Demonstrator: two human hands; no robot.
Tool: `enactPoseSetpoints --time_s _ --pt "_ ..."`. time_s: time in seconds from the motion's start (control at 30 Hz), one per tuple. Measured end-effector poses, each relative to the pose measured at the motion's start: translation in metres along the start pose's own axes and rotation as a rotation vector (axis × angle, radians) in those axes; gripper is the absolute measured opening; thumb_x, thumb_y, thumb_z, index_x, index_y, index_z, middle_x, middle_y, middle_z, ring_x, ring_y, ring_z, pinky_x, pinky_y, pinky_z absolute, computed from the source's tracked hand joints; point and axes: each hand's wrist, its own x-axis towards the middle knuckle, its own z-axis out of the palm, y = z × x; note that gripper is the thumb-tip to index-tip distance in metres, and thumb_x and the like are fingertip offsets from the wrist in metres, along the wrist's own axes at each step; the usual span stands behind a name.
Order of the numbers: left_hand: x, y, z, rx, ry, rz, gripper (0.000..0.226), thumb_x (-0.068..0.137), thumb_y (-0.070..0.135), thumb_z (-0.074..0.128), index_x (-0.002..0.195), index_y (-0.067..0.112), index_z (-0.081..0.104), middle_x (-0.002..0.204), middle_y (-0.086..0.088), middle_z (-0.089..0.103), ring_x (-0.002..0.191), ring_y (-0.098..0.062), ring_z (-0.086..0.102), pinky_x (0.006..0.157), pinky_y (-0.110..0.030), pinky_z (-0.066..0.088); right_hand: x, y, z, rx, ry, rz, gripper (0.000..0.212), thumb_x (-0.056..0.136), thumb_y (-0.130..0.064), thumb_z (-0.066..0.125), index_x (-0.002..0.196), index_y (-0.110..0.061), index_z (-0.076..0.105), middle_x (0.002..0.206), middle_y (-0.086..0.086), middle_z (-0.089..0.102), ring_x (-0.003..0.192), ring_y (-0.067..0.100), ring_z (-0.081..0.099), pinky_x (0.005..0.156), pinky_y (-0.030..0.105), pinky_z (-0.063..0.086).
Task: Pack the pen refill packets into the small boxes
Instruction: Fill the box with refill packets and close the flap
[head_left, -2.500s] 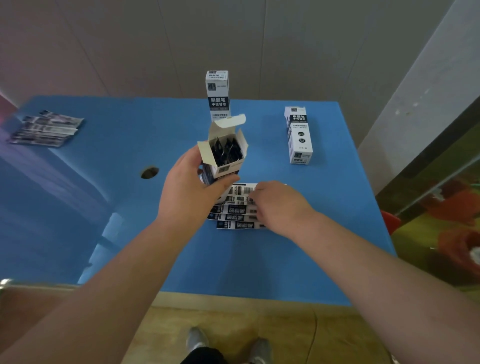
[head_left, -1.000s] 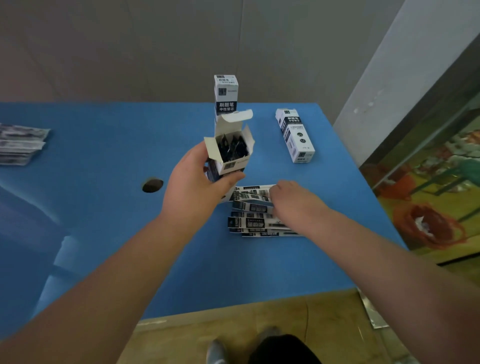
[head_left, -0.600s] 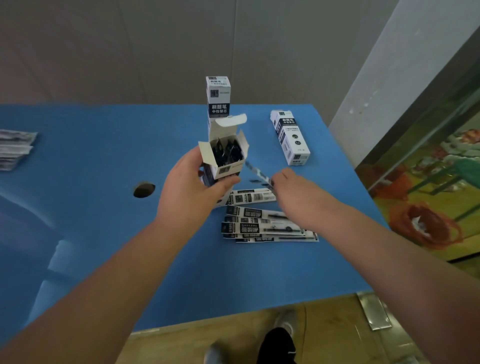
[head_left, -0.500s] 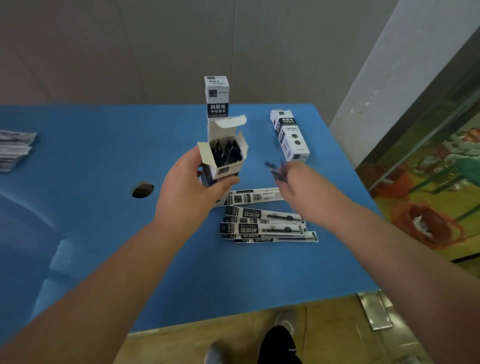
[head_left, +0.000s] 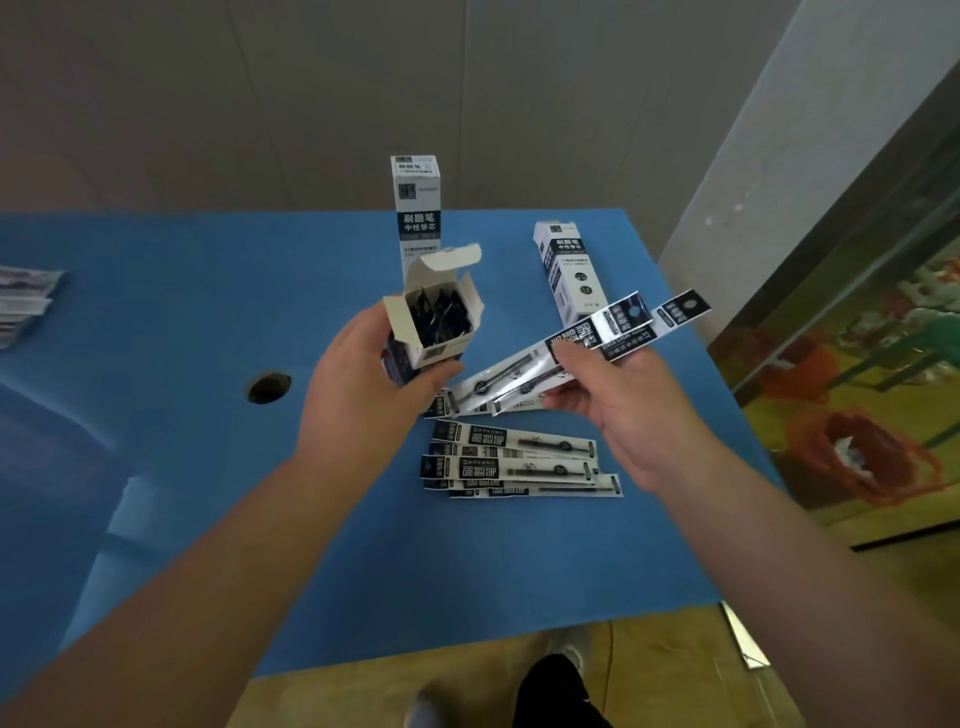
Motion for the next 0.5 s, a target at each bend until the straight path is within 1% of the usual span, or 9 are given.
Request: enactPoseSetpoints --time_s 0.07,0.17,0.23,0.3,0.37,0.4,0.43,0.5 --pt "0.000 0.001 0.001 0.011 0.002 -0.004 0.041 0.081 0.036 0.082 0.111 0.046 0.055 0.106 0.028 0.061 0.102 0.015 0.051 0.075 -0.006 0.037 -0.001 -0.004 0.001 0.083 -0.003 -0.033 0.012 0.100 -0.007 0.057 0.105 -0.002 0.067 0.094 0.012 0.074 0.084 0.023 0.068 0.065 0.026 0.057" --pt "0.000 0.004 0.000 0.003 0.000 0.002 0.038 0.081 0.034 0.076 0.110 0.047 0.055 0.105 0.029 0.060 0.100 0.016 0.051 0.075 -0.003 0.035 -0.005 -0.014 -0.005 0.200 -0.013 -0.110 0.013 0.100 -0.004 0.054 0.104 -0.006 0.066 0.094 0.008 0.073 0.082 0.020 0.069 0.062 0.025 0.057" --pt "-0.001 0.005 -0.001 0.005 0.002 0.010 0.037 0.081 0.037 0.076 0.110 0.048 0.055 0.103 0.031 0.059 0.099 0.018 0.050 0.074 -0.003 0.035 -0.008 -0.020 -0.009 0.221 -0.017 -0.161 0.016 0.100 -0.004 0.053 0.111 0.000 0.063 0.097 0.011 0.072 0.083 0.020 0.070 0.061 0.025 0.057" --pt "-0.002 0.005 -0.001 0.025 0.002 0.011 0.040 0.082 0.037 0.079 0.110 0.050 0.054 0.102 0.033 0.058 0.098 0.019 0.049 0.073 -0.003 0.035 -0.012 -0.024 -0.009 0.268 -0.011 -0.199 0.024 0.099 -0.004 0.053 0.120 0.006 0.058 0.101 0.012 0.072 0.084 0.019 0.070 0.061 0.024 0.057" --pt "-0.002 0.005 0.001 0.045 0.002 0.015 0.044 0.081 0.036 0.082 0.110 0.051 0.053 0.102 0.034 0.057 0.097 0.018 0.050 0.074 -0.001 0.035 -0.014 -0.027 -0.007 0.311 0.011 -0.226 0.024 0.099 -0.005 0.053 0.120 0.006 0.058 0.100 0.012 0.072 0.085 0.019 0.070 0.062 0.024 0.057" --pt "-0.002 0.004 0.002 0.057 0.003 0.020 0.045 0.081 0.036 0.082 0.112 0.050 0.054 0.104 0.033 0.058 0.099 0.014 0.052 0.077 -0.002 0.035 -0.015 -0.029 -0.005 0.315 0.027 -0.237 0.022 0.099 -0.005 0.054 0.118 0.005 0.060 0.100 0.012 0.072 0.084 0.019 0.070 0.062 0.024 0.057" --pt "-0.003 0.004 0.003 0.077 0.003 0.028 0.045 0.080 0.037 0.083 0.115 0.047 0.056 0.107 0.030 0.059 0.102 0.009 0.053 0.082 -0.006 0.037 -0.015 -0.031 -0.003 0.301 0.045 -0.245 0.019 0.100 -0.005 0.054 0.115 0.004 0.061 0.099 0.012 0.072 0.084 0.019 0.070 0.063 0.024 0.057" --pt "-0.002 0.004 0.004 0.126 0.000 0.054 0.051 0.080 0.038 0.082 0.125 0.038 0.059 0.118 0.022 0.062 0.113 -0.005 0.055 0.092 -0.021 0.044 -0.015 -0.035 0.000 0.220 0.073 -0.251 0.014 0.100 -0.006 0.056 0.108 0.001 0.065 0.098 0.011 0.073 0.082 0.019 0.070 0.065 0.025 0.057"
